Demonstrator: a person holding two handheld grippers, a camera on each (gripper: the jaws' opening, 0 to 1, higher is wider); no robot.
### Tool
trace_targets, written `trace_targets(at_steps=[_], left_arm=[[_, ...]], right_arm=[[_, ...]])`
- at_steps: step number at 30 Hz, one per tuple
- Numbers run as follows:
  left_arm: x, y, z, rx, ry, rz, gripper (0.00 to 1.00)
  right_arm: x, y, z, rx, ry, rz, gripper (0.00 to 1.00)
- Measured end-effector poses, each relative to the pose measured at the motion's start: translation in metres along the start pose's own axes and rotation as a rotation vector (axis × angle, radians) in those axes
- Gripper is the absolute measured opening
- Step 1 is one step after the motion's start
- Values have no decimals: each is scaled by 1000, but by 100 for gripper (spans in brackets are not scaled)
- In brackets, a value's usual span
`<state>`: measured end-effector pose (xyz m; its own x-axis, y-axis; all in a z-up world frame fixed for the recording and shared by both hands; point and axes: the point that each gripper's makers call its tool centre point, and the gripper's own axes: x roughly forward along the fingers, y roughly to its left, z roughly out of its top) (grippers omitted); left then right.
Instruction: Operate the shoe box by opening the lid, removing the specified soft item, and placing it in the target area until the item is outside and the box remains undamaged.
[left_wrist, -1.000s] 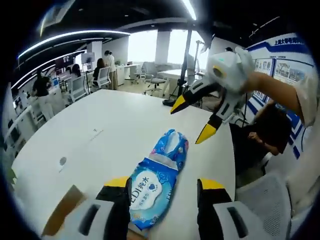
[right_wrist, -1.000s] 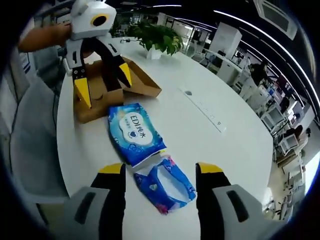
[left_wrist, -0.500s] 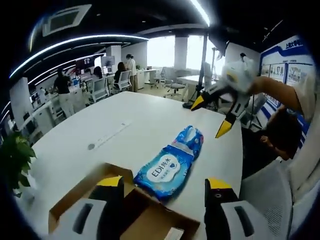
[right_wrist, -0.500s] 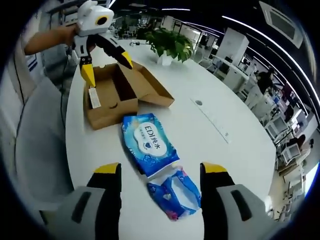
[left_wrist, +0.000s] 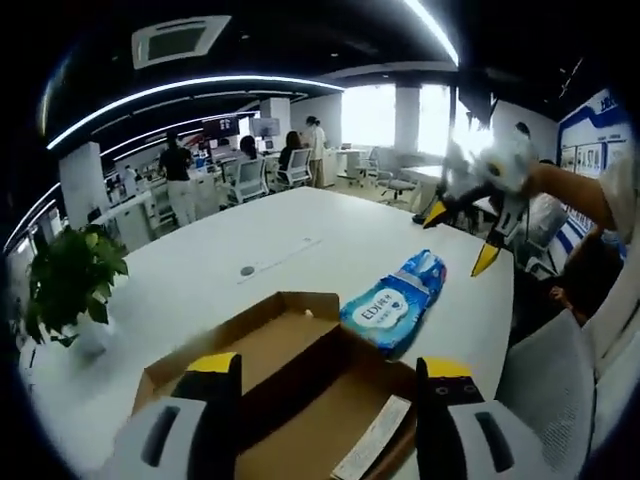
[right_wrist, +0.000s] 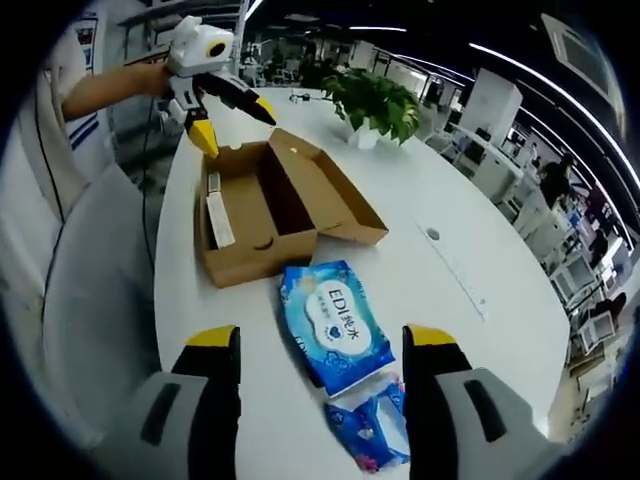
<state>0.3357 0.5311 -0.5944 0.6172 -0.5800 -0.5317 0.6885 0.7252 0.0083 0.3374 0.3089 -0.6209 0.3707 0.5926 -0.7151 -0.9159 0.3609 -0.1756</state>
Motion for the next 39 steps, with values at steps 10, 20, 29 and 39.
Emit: trace_targets(at_steps=[10, 20, 29, 39], left_arm=[[-36, 32, -29, -74, -5, 100, 75], [-61, 54, -63, -123, 24, 185, 76], [-76, 66, -97, -166, 75, 246, 74], [-85, 76, -131, -254, 103, 300, 65]], right_arm=[[22, 23, 24, -31, -28, 76, 64], [48, 46, 40, -97, -23, 160, 65], [80, 70, 53, -154, -14, 237, 64], [107, 87, 59, -189, 9, 294, 62]])
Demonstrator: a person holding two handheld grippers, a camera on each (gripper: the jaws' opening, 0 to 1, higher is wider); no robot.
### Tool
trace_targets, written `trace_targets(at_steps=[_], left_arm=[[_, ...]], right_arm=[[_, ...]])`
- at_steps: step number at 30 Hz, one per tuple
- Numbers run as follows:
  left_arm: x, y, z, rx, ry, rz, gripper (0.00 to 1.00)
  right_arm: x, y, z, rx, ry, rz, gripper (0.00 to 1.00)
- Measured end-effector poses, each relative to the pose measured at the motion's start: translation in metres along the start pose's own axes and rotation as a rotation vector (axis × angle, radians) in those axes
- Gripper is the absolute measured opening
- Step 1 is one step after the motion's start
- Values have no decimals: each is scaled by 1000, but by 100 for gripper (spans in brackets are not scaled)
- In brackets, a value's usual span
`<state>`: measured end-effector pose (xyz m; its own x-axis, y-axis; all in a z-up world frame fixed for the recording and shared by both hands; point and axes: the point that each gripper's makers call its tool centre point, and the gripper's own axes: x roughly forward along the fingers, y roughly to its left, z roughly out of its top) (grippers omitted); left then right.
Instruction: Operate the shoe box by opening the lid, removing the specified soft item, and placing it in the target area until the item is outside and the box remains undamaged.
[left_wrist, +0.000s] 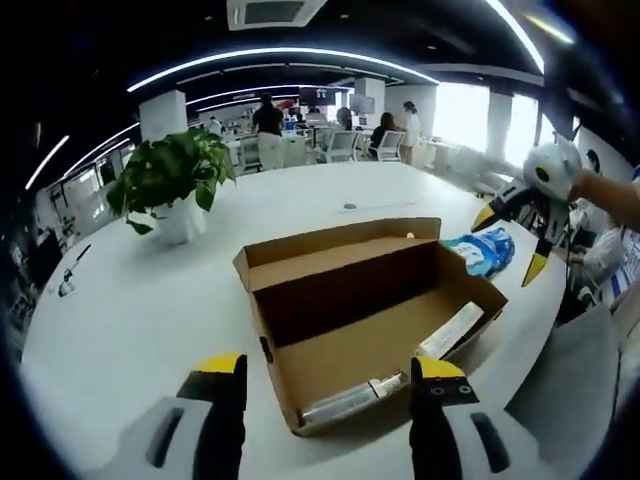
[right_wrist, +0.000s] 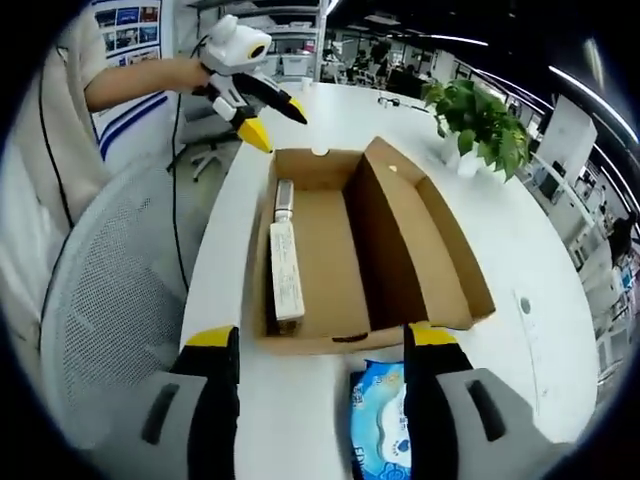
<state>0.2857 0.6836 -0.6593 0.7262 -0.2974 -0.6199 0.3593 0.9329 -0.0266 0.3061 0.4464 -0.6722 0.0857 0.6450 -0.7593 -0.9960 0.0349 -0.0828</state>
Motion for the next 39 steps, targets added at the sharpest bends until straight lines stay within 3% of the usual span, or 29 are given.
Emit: trace_targets(at_steps=[17, 24, 32, 39], left_arm=[[7, 21, -39, -169, 86, 89, 25], [8, 22, -48, -261, 105, 92, 16], [9, 26, -50, -294, 115, 114, 5], [9, 28, -51, -311, 113, 107, 5]], right_arm=[[40, 4, 1, -34, 58, 64, 58], [50, -1, 5, -28, 61, 81, 56], [66, 4, 3, -41, 85, 123, 53], [78, 9, 3, -51, 94, 158, 47]])
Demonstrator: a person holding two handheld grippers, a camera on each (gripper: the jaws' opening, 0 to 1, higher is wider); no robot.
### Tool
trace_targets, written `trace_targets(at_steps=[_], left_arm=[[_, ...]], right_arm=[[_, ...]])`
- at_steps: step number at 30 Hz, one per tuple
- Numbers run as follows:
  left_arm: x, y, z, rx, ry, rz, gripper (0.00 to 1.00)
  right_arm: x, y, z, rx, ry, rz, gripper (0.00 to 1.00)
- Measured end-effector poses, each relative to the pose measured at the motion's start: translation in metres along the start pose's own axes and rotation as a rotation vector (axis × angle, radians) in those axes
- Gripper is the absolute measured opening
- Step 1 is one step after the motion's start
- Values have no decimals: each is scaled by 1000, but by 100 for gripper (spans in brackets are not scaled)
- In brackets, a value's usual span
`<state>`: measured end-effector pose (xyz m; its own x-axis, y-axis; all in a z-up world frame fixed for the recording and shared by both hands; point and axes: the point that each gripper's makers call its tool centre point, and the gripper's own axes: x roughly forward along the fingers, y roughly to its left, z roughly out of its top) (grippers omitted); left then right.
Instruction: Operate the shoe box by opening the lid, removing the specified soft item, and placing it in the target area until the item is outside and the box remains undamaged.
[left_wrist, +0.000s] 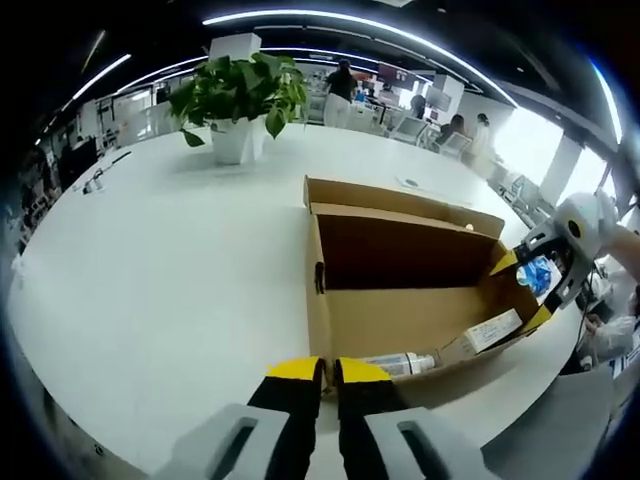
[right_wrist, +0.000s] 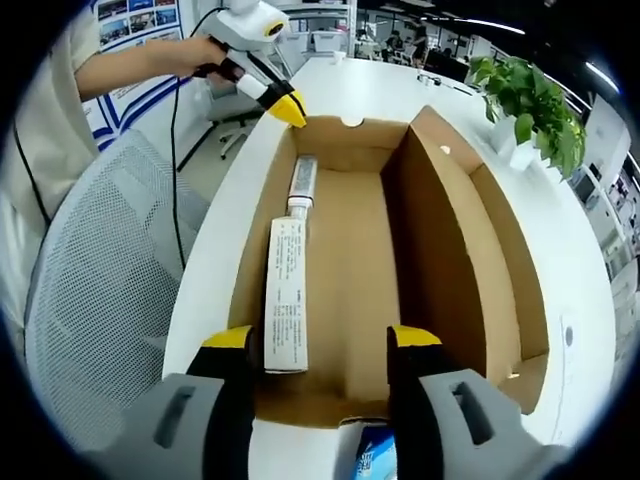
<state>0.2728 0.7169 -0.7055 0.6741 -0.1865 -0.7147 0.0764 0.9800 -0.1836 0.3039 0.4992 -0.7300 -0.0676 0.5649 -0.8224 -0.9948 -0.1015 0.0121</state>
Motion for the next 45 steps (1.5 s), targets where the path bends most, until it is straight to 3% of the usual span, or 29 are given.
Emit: trace_targets(at_steps=[9, 16, 21, 36, 45], left_arm=[[3, 4, 1, 8, 9, 9, 4], [4, 6, 1, 14, 11, 22, 4], [4, 6, 0, 19, 8, 30, 4], [5, 6, 0, 32, 11, 28, 4], [4, 4, -1, 37, 11, 30, 4]], right_arm=[[13, 7, 0, 7, 15, 43, 35], [16, 13, 0, 25, 24, 62, 18], [17, 14, 0, 16, 31, 56, 17], [11, 16, 11, 96, 11, 49, 15], [-2, 9, 19, 114, -12, 5, 15]])
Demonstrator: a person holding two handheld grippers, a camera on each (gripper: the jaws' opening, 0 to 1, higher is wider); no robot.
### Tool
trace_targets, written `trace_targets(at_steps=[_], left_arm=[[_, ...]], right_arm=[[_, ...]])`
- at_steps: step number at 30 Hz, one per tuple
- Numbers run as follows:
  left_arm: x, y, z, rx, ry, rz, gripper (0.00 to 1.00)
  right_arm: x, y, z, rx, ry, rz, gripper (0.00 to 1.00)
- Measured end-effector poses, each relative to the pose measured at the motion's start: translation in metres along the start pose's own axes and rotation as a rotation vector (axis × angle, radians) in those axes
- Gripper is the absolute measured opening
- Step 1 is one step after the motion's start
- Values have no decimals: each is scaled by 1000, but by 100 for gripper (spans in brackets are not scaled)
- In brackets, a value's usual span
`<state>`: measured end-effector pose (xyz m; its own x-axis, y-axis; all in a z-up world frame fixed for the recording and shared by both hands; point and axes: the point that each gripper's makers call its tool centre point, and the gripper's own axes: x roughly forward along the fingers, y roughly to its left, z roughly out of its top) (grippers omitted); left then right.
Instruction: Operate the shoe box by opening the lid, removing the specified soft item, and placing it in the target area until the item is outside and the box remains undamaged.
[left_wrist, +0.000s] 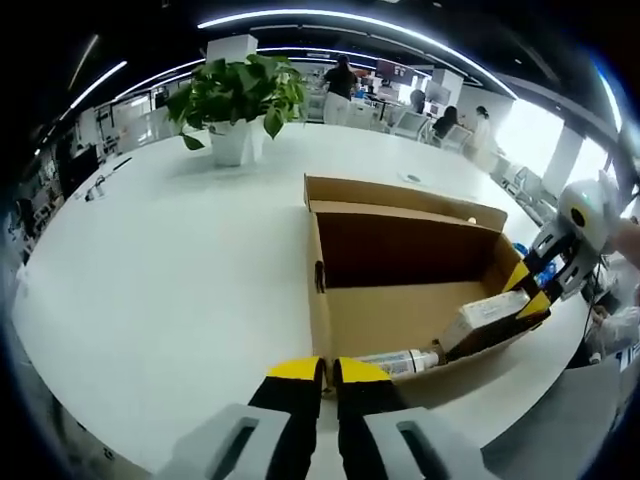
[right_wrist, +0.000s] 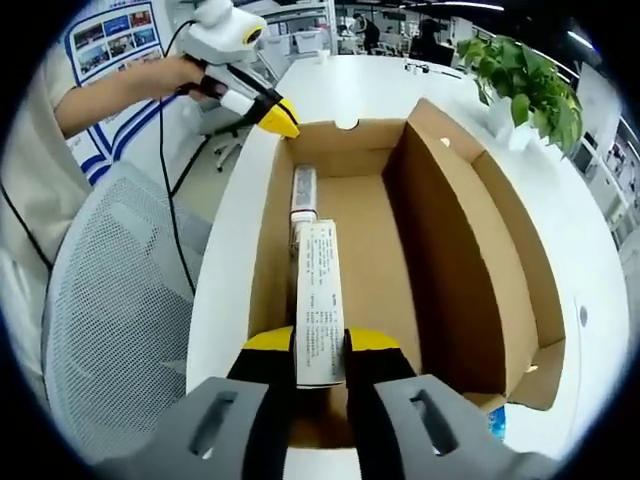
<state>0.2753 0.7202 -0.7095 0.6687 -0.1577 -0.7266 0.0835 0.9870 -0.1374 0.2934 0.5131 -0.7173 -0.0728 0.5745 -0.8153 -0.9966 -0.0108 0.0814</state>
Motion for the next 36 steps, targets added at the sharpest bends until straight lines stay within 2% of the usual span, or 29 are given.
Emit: trace_targets(at_steps=[13, 28, 36], left_arm=[[-2, -4, 0, 18, 7, 2, 4], [-3, -4, 0, 24, 19, 5, 4], [-3, -5, -1, 26, 27, 8, 4]], right_arm=[[-25, -1, 21, -17, -34, -34, 15], [-77, -1, 58, -61, -90, -74, 15], [-104, 3, 66, -84, -97, -76, 15]])
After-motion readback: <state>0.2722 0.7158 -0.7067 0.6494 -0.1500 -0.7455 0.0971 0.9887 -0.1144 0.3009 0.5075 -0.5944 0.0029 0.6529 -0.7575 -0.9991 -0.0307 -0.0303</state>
